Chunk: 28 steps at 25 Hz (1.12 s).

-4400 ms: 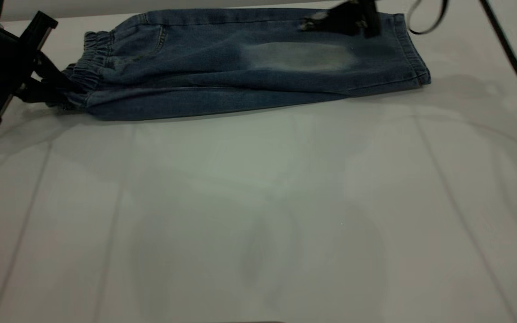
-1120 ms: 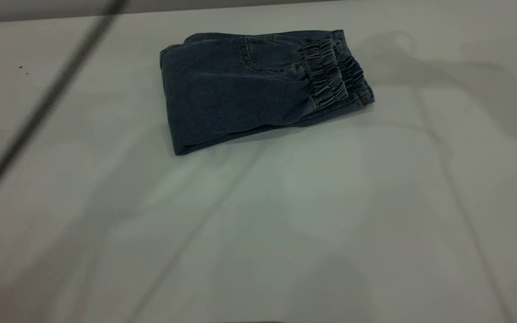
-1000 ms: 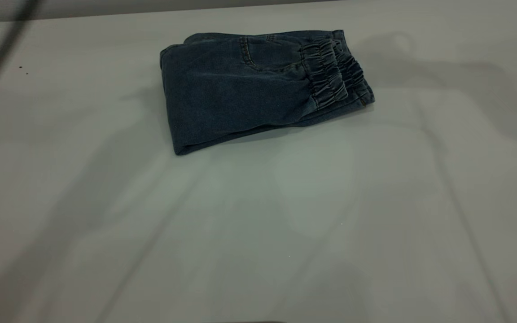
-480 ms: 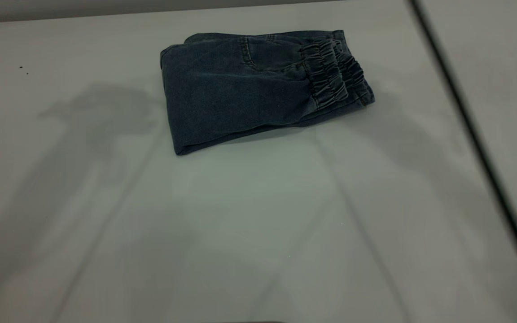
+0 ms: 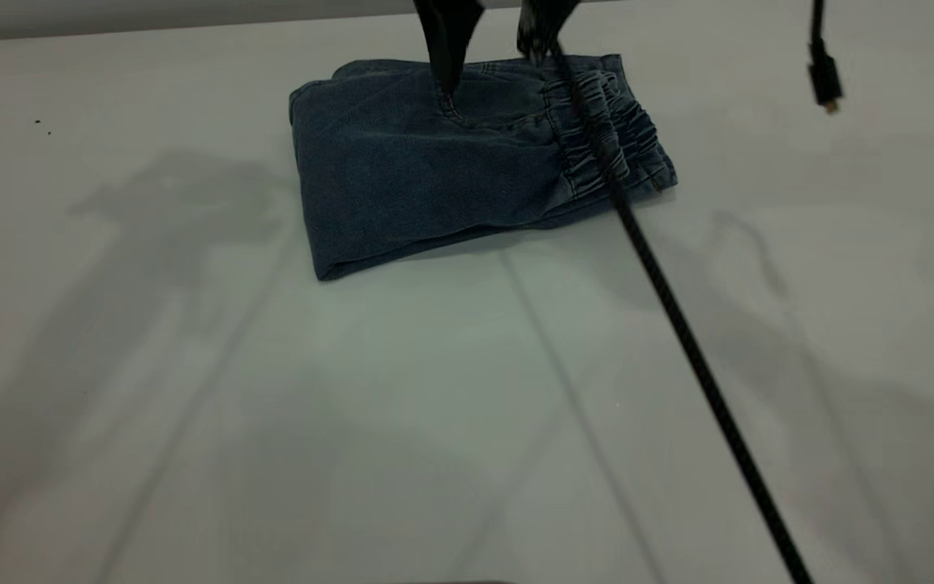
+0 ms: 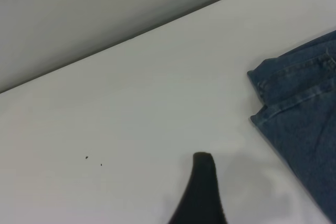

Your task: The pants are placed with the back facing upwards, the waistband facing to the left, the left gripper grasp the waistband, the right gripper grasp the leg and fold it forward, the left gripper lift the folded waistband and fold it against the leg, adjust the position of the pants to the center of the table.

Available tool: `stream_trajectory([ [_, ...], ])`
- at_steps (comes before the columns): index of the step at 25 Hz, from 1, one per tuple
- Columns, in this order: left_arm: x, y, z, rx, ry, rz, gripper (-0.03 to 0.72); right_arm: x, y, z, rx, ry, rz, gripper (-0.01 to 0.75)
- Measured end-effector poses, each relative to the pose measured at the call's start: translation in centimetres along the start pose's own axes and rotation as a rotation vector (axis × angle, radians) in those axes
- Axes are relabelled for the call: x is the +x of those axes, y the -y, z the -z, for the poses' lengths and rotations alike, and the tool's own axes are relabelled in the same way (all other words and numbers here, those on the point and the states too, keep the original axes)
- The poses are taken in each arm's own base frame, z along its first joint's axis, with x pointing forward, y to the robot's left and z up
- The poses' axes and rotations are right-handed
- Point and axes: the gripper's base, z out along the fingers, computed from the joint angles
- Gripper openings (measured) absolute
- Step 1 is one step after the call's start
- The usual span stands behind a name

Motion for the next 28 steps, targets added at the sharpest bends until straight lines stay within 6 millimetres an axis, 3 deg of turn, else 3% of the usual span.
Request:
stream_trajectory([
  [14,0.0,0.2,0.0,0.027,-0.005,0.029,0.575,0.6,2.3,-7.8,0.134,0.011,-0.036,0.514],
  [28,0.3,0.4,-0.7,0.034,-0.023,0.034,0.575,2.6,1.0,-8.1,0.006,-0.213,-0.205,0.512],
])
